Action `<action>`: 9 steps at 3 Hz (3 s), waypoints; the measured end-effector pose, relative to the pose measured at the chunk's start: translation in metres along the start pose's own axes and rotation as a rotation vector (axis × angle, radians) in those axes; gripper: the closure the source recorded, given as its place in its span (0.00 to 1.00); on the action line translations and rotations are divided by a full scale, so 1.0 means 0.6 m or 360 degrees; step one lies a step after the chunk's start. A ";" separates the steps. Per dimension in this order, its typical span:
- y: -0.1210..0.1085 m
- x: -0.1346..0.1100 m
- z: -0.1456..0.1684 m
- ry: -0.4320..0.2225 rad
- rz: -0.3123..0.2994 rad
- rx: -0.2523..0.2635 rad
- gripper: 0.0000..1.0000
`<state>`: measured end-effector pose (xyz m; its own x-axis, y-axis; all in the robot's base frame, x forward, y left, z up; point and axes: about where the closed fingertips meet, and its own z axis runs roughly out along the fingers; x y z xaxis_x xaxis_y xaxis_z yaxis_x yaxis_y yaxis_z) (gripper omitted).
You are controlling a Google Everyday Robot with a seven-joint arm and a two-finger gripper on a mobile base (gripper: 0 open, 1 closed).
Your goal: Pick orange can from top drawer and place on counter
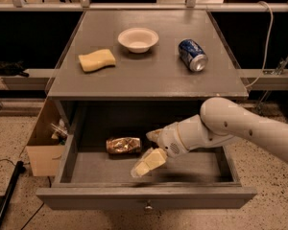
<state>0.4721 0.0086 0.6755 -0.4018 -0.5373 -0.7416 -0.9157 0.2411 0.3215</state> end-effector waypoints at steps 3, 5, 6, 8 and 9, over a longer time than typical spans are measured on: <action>-0.009 -0.004 0.002 -0.0072 0.0034 0.0111 0.00; -0.037 0.010 -0.004 -0.0033 0.0021 0.0183 0.00; -0.047 0.023 0.001 -0.0048 0.0088 0.0244 0.00; -0.055 0.032 0.020 -0.0077 0.0167 0.0307 0.00; -0.053 0.037 0.037 -0.0042 0.0152 0.0295 0.00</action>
Offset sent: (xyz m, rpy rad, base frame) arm 0.0002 0.0019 0.0001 0.0428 -0.0116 -0.0714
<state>0.4922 0.0067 0.6359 -0.4842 -0.4840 -0.7289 -0.8557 0.4356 0.2792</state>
